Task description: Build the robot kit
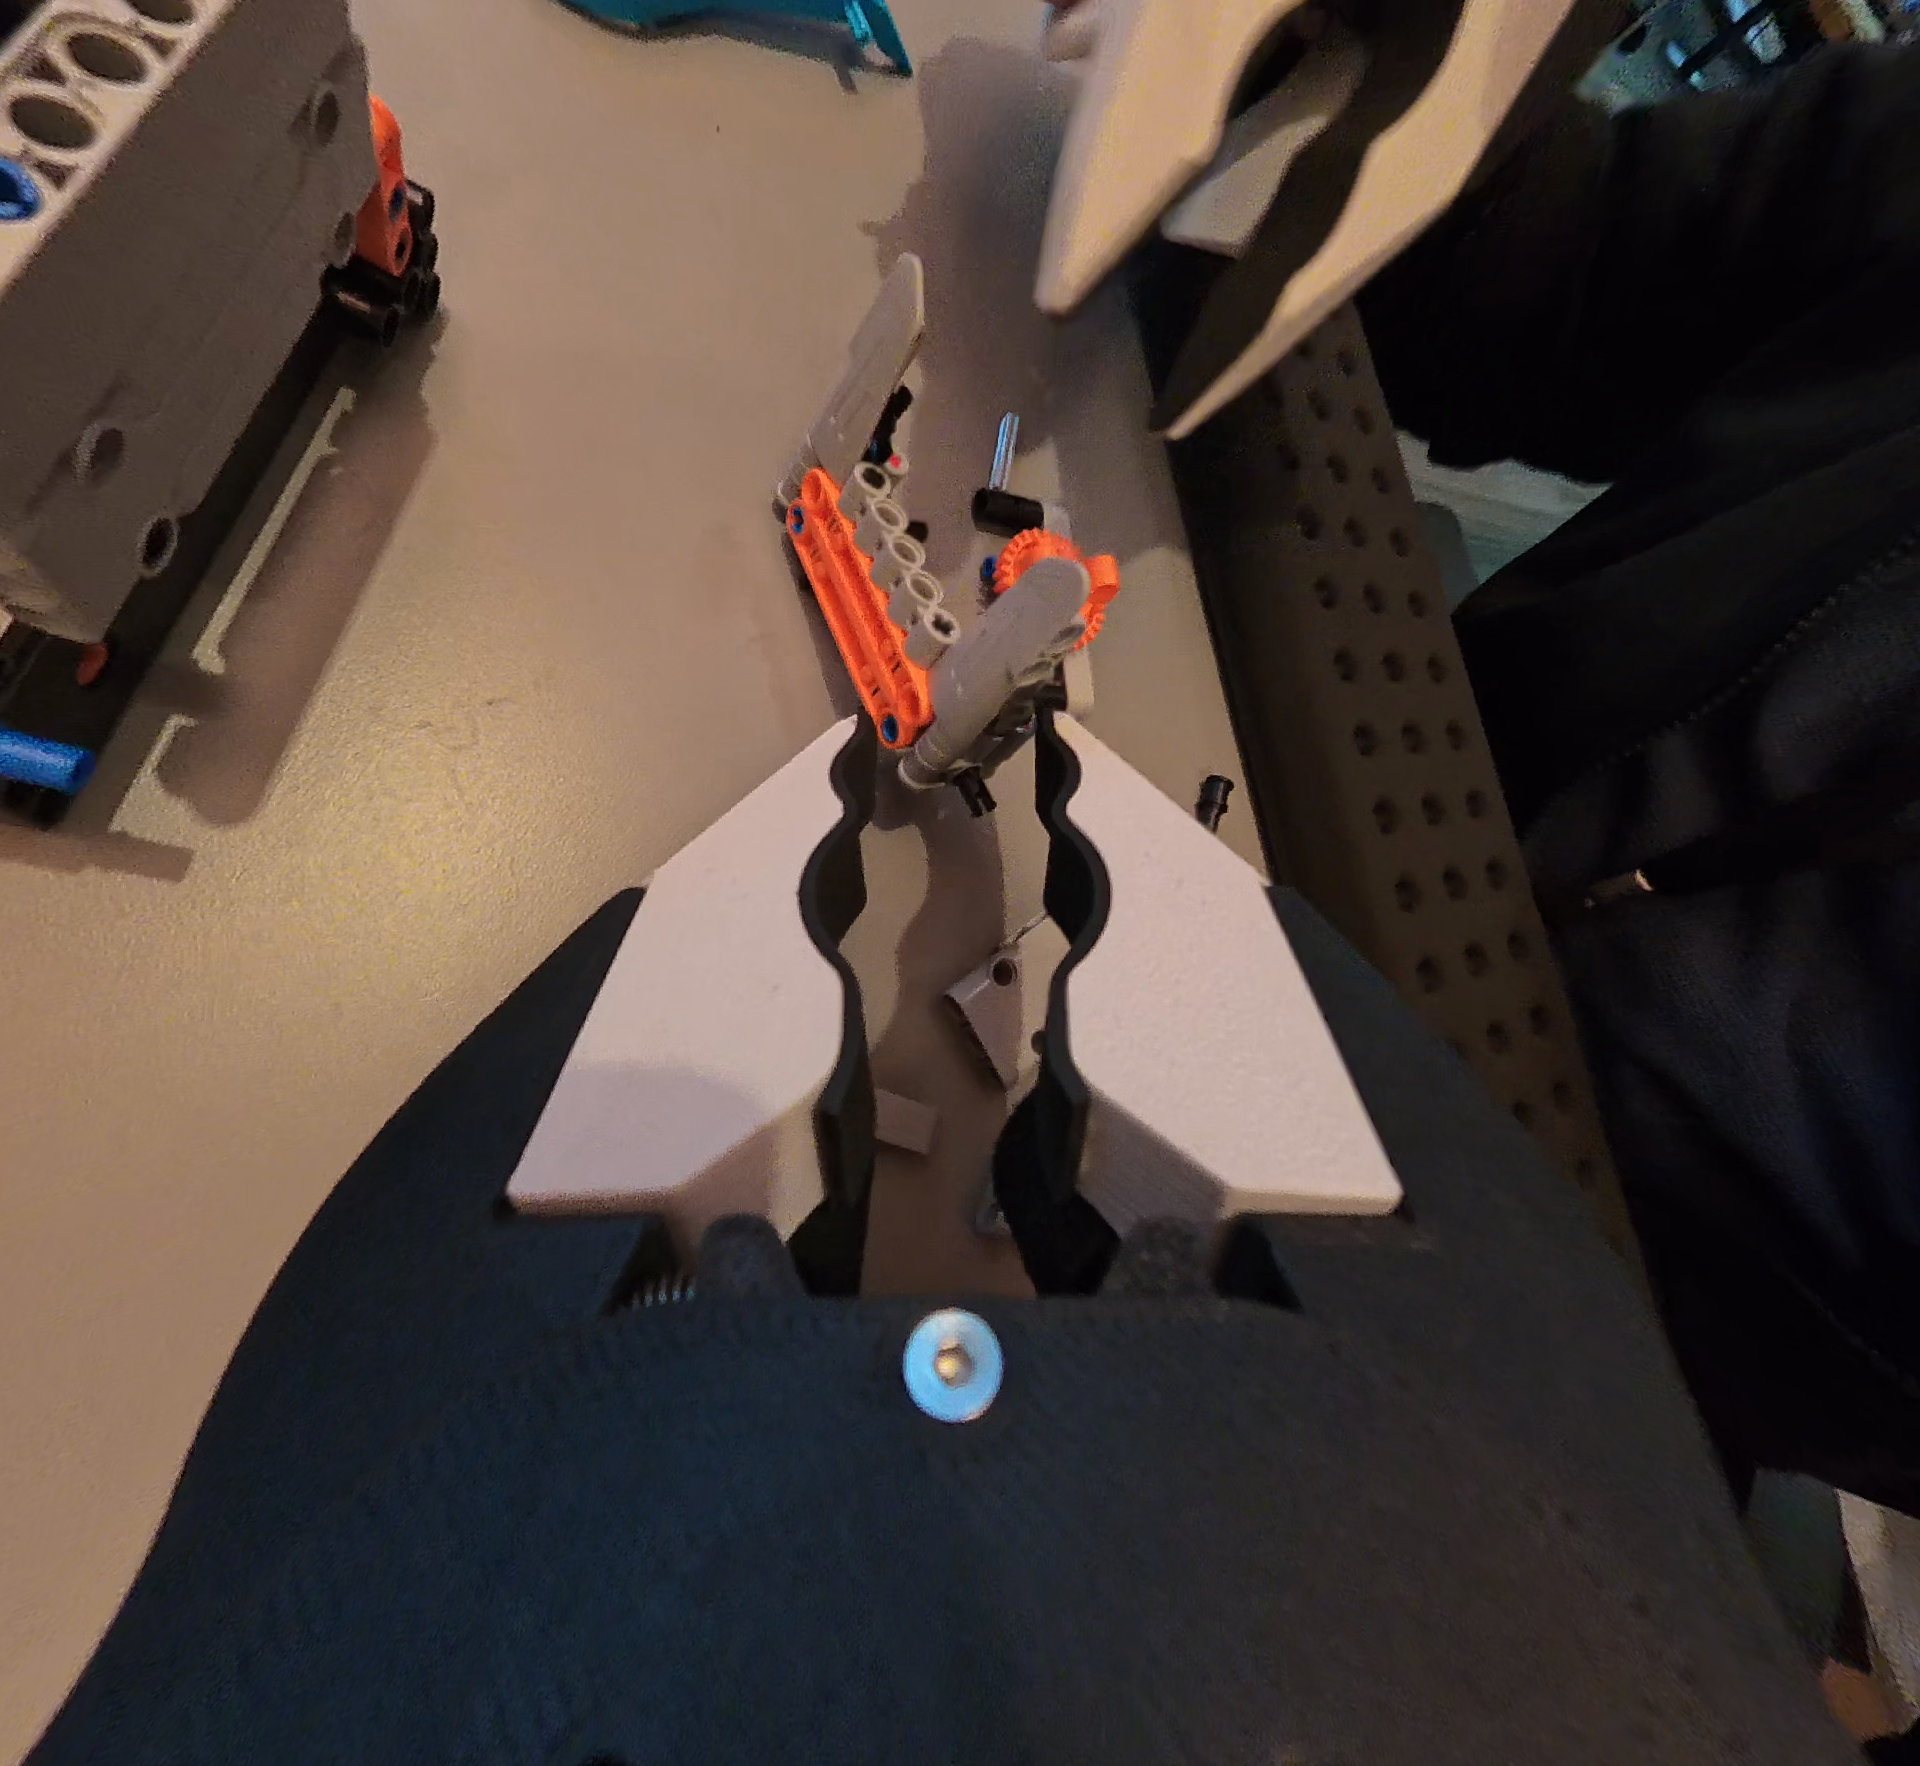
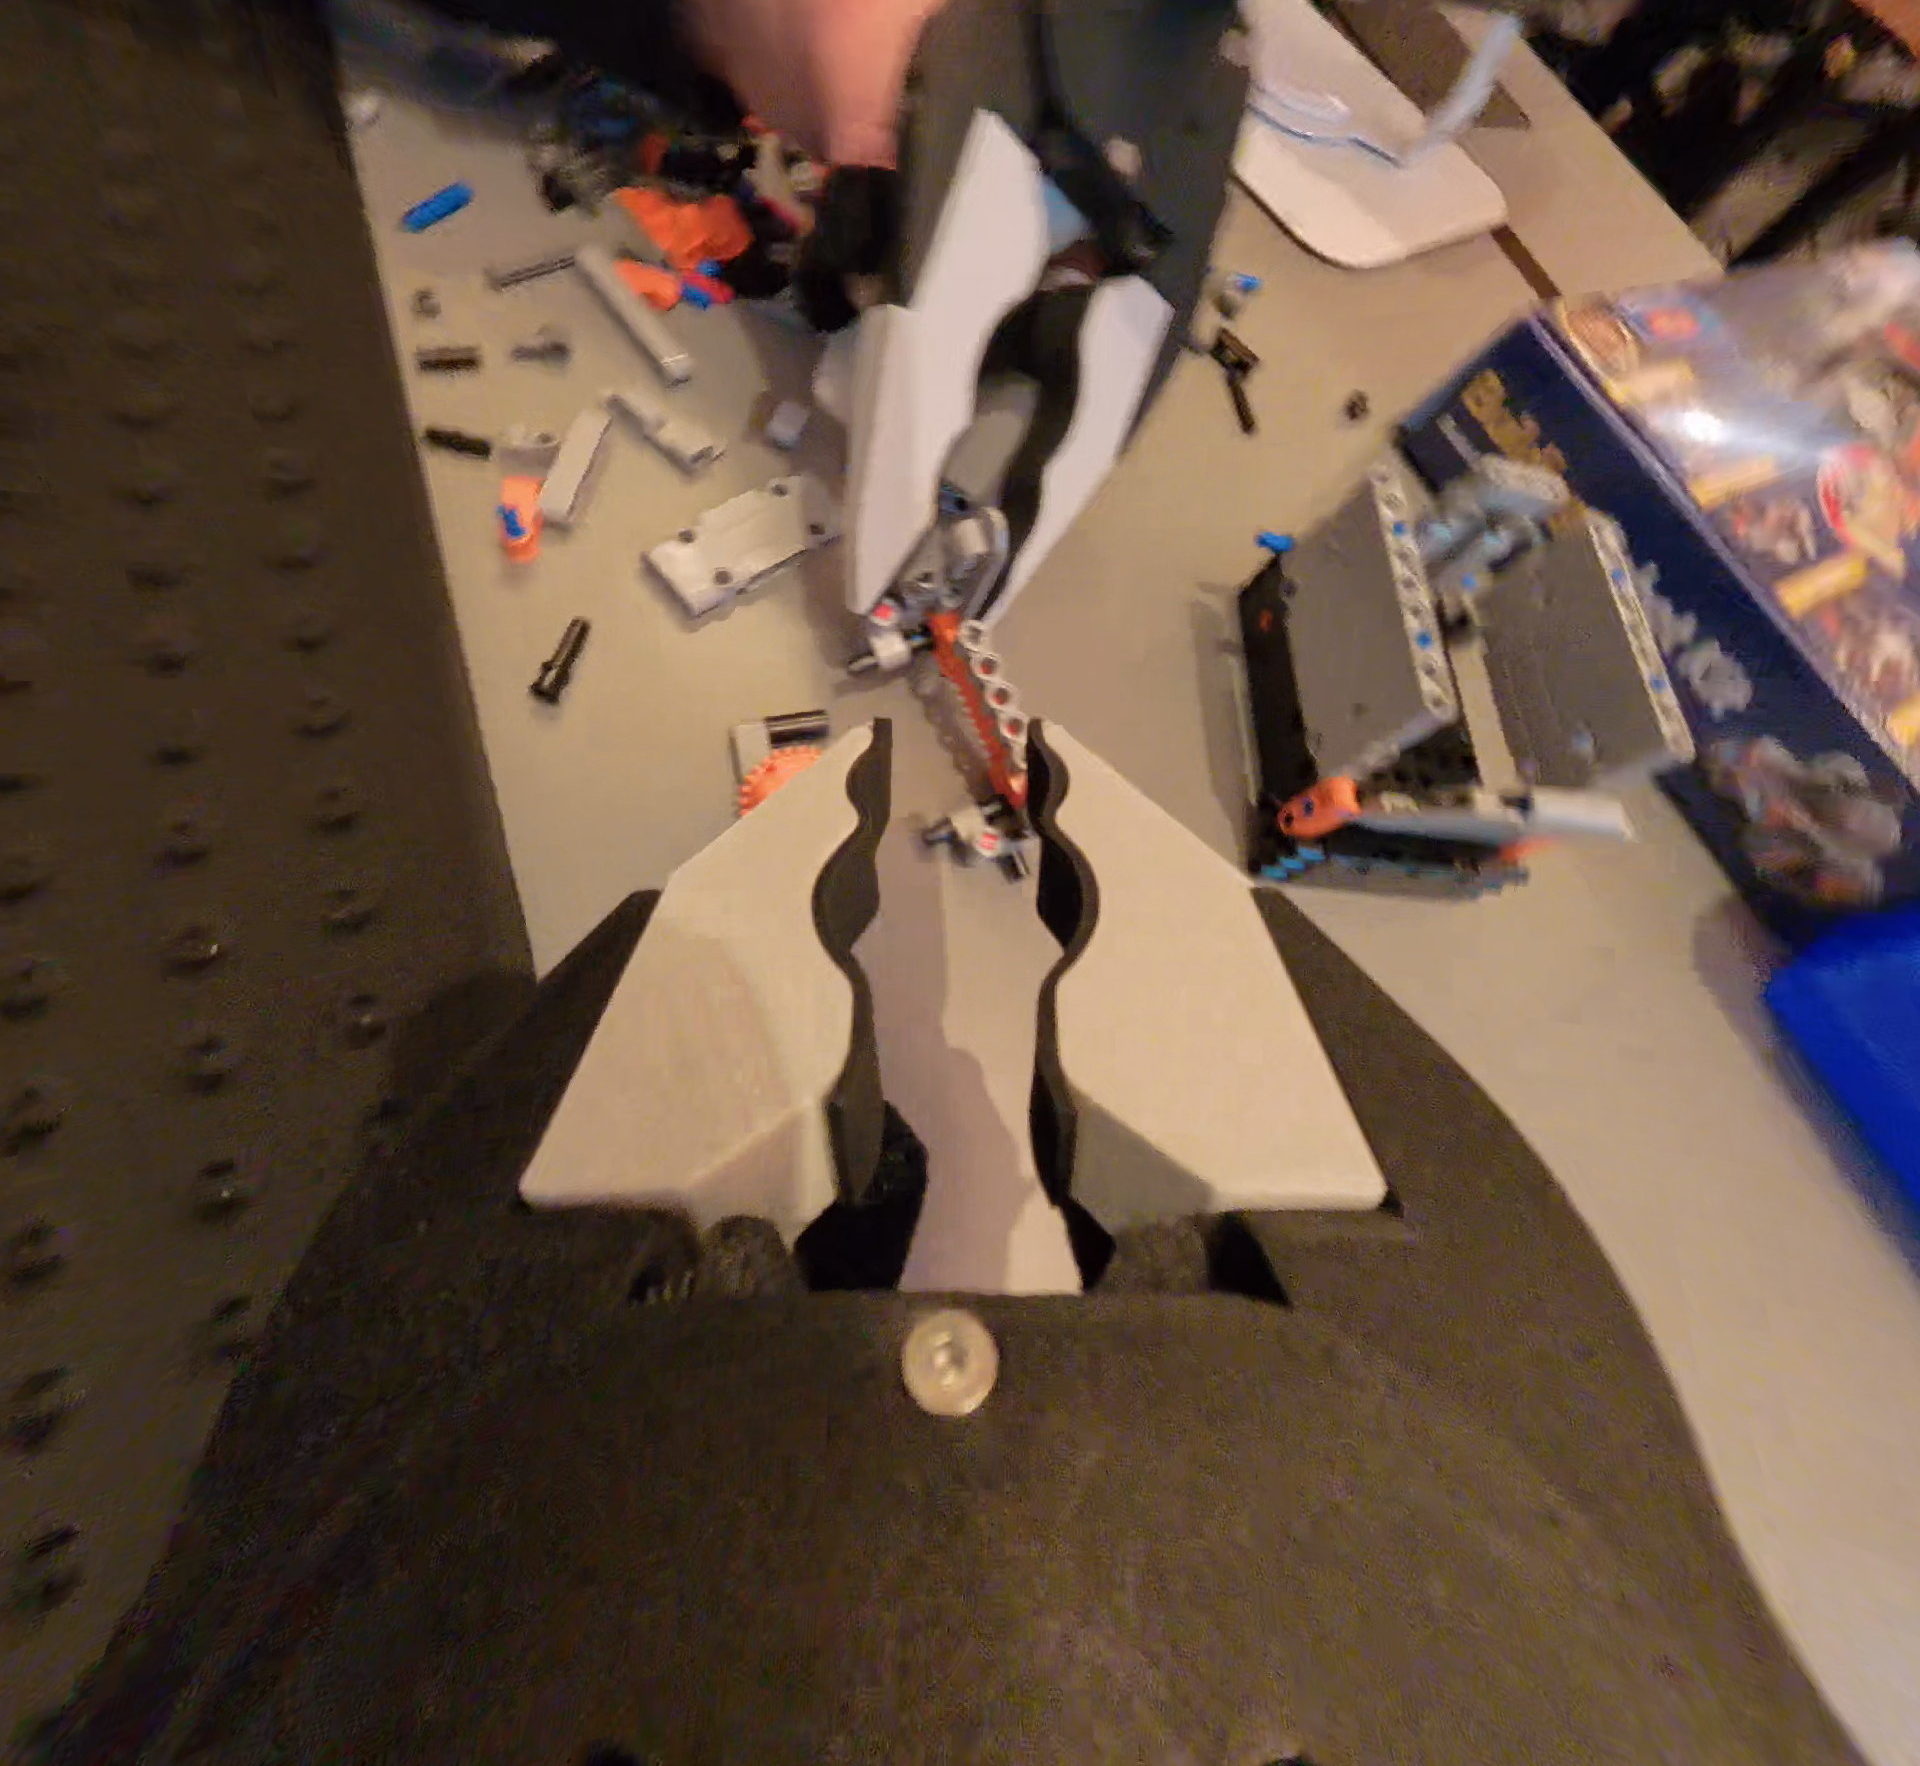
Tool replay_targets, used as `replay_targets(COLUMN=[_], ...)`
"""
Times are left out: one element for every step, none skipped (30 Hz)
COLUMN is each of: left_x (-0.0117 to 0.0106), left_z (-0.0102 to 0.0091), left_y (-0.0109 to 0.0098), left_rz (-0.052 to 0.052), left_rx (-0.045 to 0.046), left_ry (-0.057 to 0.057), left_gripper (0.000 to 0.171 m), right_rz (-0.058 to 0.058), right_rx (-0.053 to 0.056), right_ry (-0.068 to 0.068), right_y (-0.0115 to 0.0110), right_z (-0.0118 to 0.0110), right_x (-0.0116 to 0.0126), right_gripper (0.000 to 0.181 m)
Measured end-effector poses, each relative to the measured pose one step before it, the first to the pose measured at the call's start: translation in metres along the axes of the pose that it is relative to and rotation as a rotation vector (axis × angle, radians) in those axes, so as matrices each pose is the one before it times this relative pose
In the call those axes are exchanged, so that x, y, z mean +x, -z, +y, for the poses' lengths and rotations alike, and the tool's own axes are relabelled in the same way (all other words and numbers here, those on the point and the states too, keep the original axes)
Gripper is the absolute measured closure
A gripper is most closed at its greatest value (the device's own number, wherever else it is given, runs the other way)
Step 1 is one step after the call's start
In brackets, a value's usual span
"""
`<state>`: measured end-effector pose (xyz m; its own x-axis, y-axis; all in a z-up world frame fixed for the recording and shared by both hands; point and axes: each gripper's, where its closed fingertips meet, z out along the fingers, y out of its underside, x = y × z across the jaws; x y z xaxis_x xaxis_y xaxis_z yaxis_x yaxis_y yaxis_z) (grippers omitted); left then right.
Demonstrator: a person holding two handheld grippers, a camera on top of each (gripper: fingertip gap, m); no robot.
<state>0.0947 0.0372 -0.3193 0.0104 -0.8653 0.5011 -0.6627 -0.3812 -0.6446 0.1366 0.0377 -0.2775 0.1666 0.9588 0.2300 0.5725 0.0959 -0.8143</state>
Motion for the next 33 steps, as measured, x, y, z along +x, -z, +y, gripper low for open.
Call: replay_targets(left_x=[0.00021, 0.00003, 0.00011, -0.00043, -0.00001, 0.00079, 0.00054, 0.00011, 0.00051, 0.00055, 0.00001, 0.00004, 0.00055, 0.00074, 0.00049, 0.00031, 0.00068, 0.00102, 0.00081, 0.00042, 0.0002, 0.00005, -0.00067, -0.00009, 0.00105, -0.00108, -0.0033, -0.00124, 0.00059, 0.00029, -0.00082, -0.00075, -0.00024], left_z=[-0.00148, -0.00098, 0.00041, 0.00063, -0.00034, -0.00056, -0.00069, -0.00131, -0.00152, -0.00129, -0.0011, -0.00117, -0.00146, -0.00186, -0.00233, -0.00293, -0.00336, -0.00341, -0.00359, -0.00335, -0.0022, -0.00118, -0.00102, -0.00162, 0.00078, 0.00281, 0.00322, 0.00233, 0.00051, 0.00026, 0.00058, -0.00044, -0.00153], left_y=[0.00108, 0.00075, 0.0002, 0.00012, 0.0002, 0.00033, 0.00039, 0.00059, 0.00053, 0.00069, 0.00064, 0.00106, 0.00129, 0.00182, 0.00221, 0.00255, 0.00257, 0.00262, 0.00249, 0.00211, 0.00155, 0.00106, 0.00138, 0.00105, 0.00019, -0.00085, -0.00142, -0.00163, -0.00154, -0.00128, -0.00057, 0.00023, 0.00117], left_rz=[0.0033, 0.0019, 0.0007, -0.0041, -0.0034, 0.0016, -0.0005, -0.0027, 0.0, 0.0, -0.0048, -0.0065, -0.0038, -0.0055, -0.008, -0.0099, -0.0076, -0.004, -0.004, -0.0044, -0.0029, -0.0029, -0.0072, -0.0015, 0.0057, -0.0161, -0.0293, -0.0097, 0.006, 0.0056, -0.0015, -0.0015, 0.0009], left_rx=[0.01357, 0.01016, 0.00124, -0.00136, 0.00403, 0.00218, 0.00175, 0.00556, 0.00747, 0.00621, 0.00563, 0.0065, 0.0079, 0.01021, 0.01203, 0.01467, 0.01687, 0.01632, 0.01826, 0.01692, 0.01102, 0.00547, 0.00809, 0.01084, -0.00794, -0.02285, -0.02447, -0.01546, -0.00028, 0.00203, 0.00078, 0.00457, 0.00985], left_ry=[0.0049, 0.0033, 0.0024, 0.0, -0.001, 0.0006, -0.0003, -0.0016, -0.0011, -0.0006, -0.0025, -0.0037, -0.0038, -0.0059, -0.0076, -0.0094, -0.0105, -0.008, -0.008, -0.0069, -0.0042, -0.0034, -0.0083, -0.0008, -0.0003, -0.0108, -0.0056, 0.003, 0.0042, 0.0035, 0.0024, 0.0014, 0.0017], left_gripper=[0.143, 0.143, 0.143, 0.143, 0.143, 0.143, 0.143, 0.143, 0.144, 0.144, 0.144, 0.143, 0.144, 0.144, 0.144, 0.144, 0.144, 0.144, 0.144, 0.144, 0.144, 0.146, 0.155, 0.155, 0.155, 0.156, 0.156, 0.156, 0.156, 0.156, 0.156, 0.156, 0.157], right_rz=[0.0212, 0.0095, -0.0016, -0.0007, -0.0002, -0.0015, 0.0026, 0.0118, 0.0194, 0.0272, 0.0326, 0.0277, 0.0133, 0.006, 0.0175, 0.0276, 0.0221, 0.0133, -0.0005, -0.0148, -0.018, -0.0073, -0.0098, -0.0193, -0.0143, -0.0022, 0.0045, 0.0014, -0.0104, -0.0126, -0.0028, 0.0013, -0.0043], right_rx=[-0.0122, -0.0127, -0.0067, -0.0027, 0.0009, -0.0026, -0.0048, -0.0084, -0.0143, -0.0153, -0.0095, 0.0004, 0.0144, 0.0236, 0.0188, 0.0155, 0.0197, 0.0236, 0.0186, 0.0083, -0.0026, -0.0084, -0.0038, 0.0023, -0.0045, -0.0174, -0.0206, -0.0159, -0.0082, -0.0037, -0.0041, -0.003, 0.0028], right_ry=[-0.0542, -0.0341, -0.0143, 0.0004, 0.0096, 0.0116, 0.0142, 0.0158, 0.0184, 0.0197, 0.0114, -0.0037, -0.0131, -0.0172, -0.0253, -0.0299, -0.0317, -0.0398, -0.0464, -0.0449, -0.0359, -0.0257, -0.0127, -0.0034, -0.0031, -0.0007, 0.0037, 0.0017, -0.0009, 0.0001, 0.0014, 0.0001, -0.0026], right_y=[0.00108, -0.00002, -0.00014, -0.00019, -0.0003, -0.00091, -0.0014, -0.00164, -0.00175, -0.00139, -0.00097, -0.00055, 0.00016, 0.00071, 0.00113, 0.00154, 0.00207, 0.00232, 0.00204, 0.00093, -0.00031, -0.001, -0.00121, -0.00137, -0.00177, -0.00222, -0.00227, -0.00204, -0.00142, -0.00085, -0.0004, -0.00007, 0.00017], right_z=[0.00385, 0.00335, 0.0018, 0.00034, -0.0013, -0.00188, -0.002, -0.00201, -0.00161, -0.00174, -0.0023, -0.00343, -0.0047, -0.00543, -0.00404, -0.00315, -0.00315, -0.00348, -0.00238, -0.00041, 0.0017, 0.00284, 0.00207, 0.00107, 0.00158, 0.00338, 0.00417, 0.00356, 0.00207, 0.00112, 0.00085, 0.00073, -0.00028], right_x=[0.00803, 0.00451, 0.00077, -0.00082, -0.00195, -0.00246, -0.00197, -0.00028, 0.00133, 0.00289, 0.00472, 0.00514, 0.00386, 0.0032, 0.00548, 0.00735, 0.00679, 0.00588, 0.00416, 0.00193, 0.00067, 0.00123, -0.00038, -0.00297, -0.00274, -0.00069, 0.00042, 0.00024, -0.00169, -0.00224, -0.00075, 0.00035, -0.00038], right_gripper=[0.156, 0.155, 0.153, 0.154, 0.154, 0.154, 0.154, 0.154, 0.153, 0.151, 0.15, 0.149, 0.146, 0.142, 0.14, 0.138, 0.137, 0.136, 0.137, 0.137, 0.136, 0.135, 0.135, 0.135, 0.136, 0.135, 0.136, 0.137, 0.137, 0.139, 0.14, 0.14, 0.141])
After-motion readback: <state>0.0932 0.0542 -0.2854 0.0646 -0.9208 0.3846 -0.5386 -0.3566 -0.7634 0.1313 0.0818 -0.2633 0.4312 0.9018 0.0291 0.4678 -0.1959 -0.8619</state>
